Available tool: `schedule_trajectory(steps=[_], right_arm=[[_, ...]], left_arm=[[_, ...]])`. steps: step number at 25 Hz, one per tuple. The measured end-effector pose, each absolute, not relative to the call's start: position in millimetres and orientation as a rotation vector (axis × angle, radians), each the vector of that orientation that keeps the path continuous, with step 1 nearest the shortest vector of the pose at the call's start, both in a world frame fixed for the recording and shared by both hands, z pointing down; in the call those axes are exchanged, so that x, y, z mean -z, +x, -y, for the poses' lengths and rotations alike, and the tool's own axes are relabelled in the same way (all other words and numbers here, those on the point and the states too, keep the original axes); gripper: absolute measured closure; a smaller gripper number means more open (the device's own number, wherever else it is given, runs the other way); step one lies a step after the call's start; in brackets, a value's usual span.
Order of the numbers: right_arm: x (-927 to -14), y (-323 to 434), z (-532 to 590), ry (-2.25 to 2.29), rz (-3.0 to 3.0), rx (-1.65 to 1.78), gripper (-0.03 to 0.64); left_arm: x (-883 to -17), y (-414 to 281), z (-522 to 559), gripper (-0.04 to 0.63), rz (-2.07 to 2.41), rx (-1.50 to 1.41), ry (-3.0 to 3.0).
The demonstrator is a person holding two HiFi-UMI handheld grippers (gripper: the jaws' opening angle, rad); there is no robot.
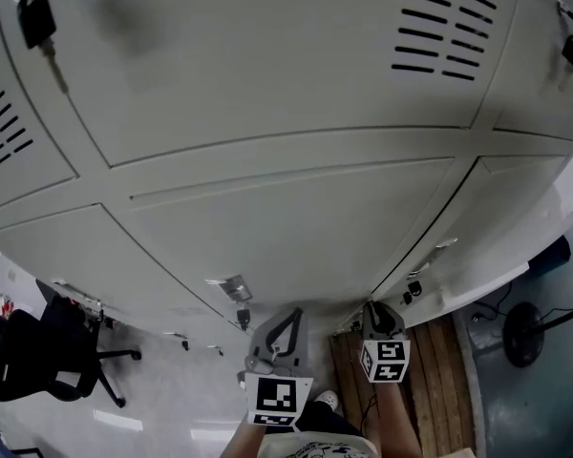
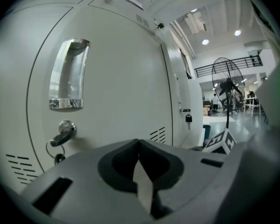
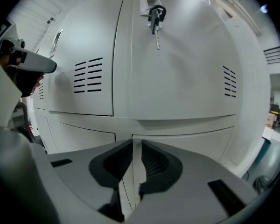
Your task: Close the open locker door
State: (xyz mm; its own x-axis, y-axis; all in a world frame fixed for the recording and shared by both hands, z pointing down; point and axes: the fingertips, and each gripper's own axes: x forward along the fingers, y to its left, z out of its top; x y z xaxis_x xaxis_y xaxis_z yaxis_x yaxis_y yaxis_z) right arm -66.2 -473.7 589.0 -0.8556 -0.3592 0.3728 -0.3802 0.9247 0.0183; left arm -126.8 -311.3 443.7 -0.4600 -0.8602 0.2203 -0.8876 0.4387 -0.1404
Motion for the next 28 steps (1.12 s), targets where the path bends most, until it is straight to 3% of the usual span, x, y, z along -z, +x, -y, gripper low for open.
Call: schedule_trajectory(steps=[3,17,28], right_arm=[[-591,-69,475,0.540,2.703,-0.068,0.571],[-592,-70,479,0.543,2.713,-0.115,0.575],[-560,-18,494,0.773,2.731,-0.164,0.575]], left_arm=[[-442,-127,309,0.592,2.575,-0.360,1.552],[-442,-122,304,0.592,2.590,-0.367,1.526],[-437,-108,325,0.592,2.537,-0.344,1.659]])
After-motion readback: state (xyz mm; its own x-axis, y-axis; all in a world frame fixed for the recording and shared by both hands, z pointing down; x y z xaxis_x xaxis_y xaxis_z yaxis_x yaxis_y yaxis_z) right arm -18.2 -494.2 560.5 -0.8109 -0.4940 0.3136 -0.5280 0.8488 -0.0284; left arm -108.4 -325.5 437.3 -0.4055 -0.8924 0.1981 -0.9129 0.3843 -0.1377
